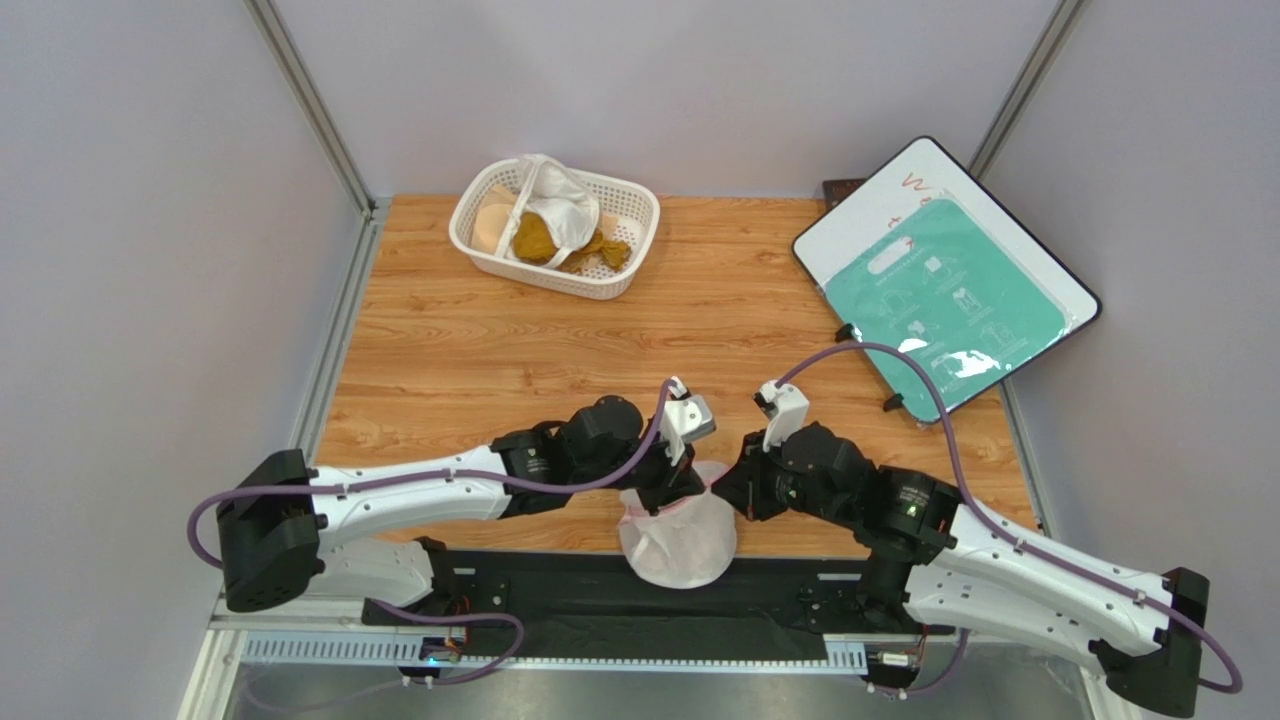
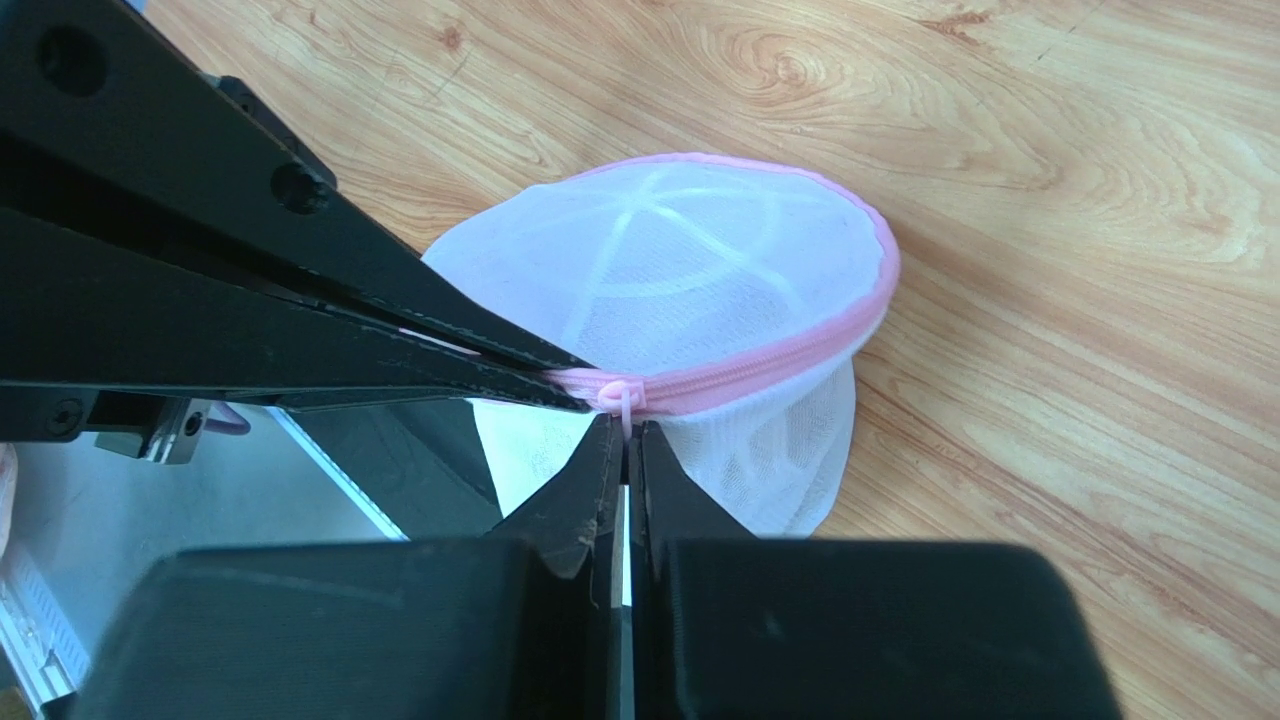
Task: Unzip the laundry bag and remove the bra
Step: Unzip the laundry bag at the center of the board.
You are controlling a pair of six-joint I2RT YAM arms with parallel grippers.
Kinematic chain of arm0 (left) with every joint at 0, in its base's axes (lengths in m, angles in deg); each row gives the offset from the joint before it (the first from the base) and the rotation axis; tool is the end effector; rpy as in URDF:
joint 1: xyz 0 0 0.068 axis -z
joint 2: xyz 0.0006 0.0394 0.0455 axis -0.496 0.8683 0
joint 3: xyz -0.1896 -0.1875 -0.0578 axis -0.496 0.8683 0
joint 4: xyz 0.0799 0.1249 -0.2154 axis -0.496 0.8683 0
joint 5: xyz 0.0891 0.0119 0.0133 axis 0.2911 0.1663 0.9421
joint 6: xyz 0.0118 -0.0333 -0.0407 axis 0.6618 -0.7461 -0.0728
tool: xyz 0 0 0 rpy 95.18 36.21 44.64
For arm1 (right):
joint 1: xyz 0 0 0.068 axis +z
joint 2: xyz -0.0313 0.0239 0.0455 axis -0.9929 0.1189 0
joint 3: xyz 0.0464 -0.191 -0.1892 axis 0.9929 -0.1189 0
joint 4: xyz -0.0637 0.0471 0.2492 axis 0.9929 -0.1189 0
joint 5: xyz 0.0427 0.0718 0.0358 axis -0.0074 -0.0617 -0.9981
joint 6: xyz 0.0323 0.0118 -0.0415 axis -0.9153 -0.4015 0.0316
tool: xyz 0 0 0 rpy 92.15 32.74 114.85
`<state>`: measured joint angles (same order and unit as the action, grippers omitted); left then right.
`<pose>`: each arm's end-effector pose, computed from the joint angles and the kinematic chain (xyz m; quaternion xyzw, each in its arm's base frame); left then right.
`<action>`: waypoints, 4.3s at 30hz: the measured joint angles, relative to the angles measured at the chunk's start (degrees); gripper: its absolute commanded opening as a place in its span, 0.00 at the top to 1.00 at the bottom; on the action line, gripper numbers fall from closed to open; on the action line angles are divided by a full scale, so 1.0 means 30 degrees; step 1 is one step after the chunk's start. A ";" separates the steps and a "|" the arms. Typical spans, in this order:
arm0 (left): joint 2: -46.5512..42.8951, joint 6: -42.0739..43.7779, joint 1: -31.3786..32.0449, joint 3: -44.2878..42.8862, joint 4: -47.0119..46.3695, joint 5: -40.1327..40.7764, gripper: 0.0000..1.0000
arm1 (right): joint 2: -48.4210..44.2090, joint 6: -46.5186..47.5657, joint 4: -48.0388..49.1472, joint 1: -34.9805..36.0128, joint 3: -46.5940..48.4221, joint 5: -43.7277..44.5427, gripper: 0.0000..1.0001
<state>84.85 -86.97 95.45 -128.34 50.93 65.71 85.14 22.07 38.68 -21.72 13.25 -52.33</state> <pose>0.1086 -0.2580 0.2495 0.4172 0.7406 -0.4004 0.3424 0.0767 0.1319 0.2557 -0.1523 0.8797 0.3060 0.3307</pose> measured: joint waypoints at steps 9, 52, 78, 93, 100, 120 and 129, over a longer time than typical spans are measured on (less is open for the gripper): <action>-0.1486 0.0036 0.0000 0.1107 -0.0036 0.0291 1.00 | 0.0386 -0.0321 0.0022 -0.0146 -0.0080 0.0364 1.00; -0.1566 0.0277 0.0109 -0.0707 0.2004 0.1290 0.17 | 0.0597 -0.0342 0.0532 -0.0860 -0.0248 -0.0554 1.00; 0.1260 0.0160 0.0255 -0.0882 0.1100 0.1574 1.00 | 0.0189 -0.0408 0.0342 -0.0772 -0.0248 -0.0546 1.00; -0.0051 0.0211 0.0452 0.0255 0.0503 0.1727 1.00 | -0.0124 -0.0692 0.0080 -0.0758 -0.0299 0.0109 1.00; -0.2113 0.0138 0.0474 0.2127 -0.0211 0.1727 1.00 | -0.0153 -0.0714 -0.0138 -0.0845 -0.0386 0.0087 1.00; -0.4750 -0.0393 0.0481 0.3060 0.1399 0.1960 0.11 | 0.0634 -0.0663 0.0022 -0.1107 -0.0379 -0.0270 1.00; -0.1341 -0.0430 0.0568 0.0466 0.0452 0.1472 0.11 | 0.0765 -0.0670 0.0197 -0.1137 -0.0379 -0.0663 1.00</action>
<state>80.82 -88.26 97.15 -126.94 52.28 70.12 87.44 20.06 39.27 -25.13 12.11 -54.31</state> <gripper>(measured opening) 0.892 0.006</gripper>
